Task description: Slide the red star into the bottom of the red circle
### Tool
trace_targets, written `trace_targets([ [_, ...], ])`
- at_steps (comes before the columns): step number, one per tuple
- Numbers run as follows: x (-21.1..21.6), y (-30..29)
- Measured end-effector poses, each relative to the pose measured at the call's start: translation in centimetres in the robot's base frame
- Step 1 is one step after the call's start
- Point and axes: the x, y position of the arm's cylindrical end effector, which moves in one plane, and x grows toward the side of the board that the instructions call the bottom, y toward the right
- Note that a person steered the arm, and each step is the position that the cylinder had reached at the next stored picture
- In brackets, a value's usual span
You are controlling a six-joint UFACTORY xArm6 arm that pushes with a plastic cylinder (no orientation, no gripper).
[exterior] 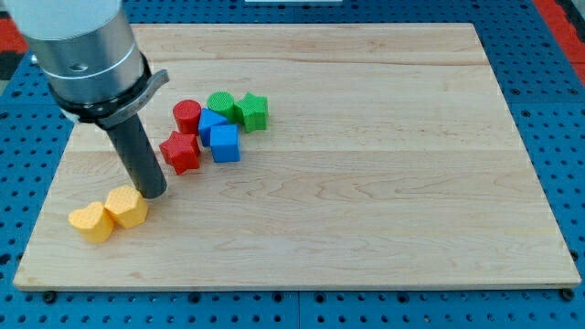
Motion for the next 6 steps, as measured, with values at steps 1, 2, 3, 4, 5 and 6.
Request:
trace_targets([
  [1,0.0,-0.4],
  [2,-1.0,1.0],
  [3,-2.2,1.3],
  [4,-3.1,1.5],
  [5,-4.5,1.5],
  [6,-6.4,1.5],
])
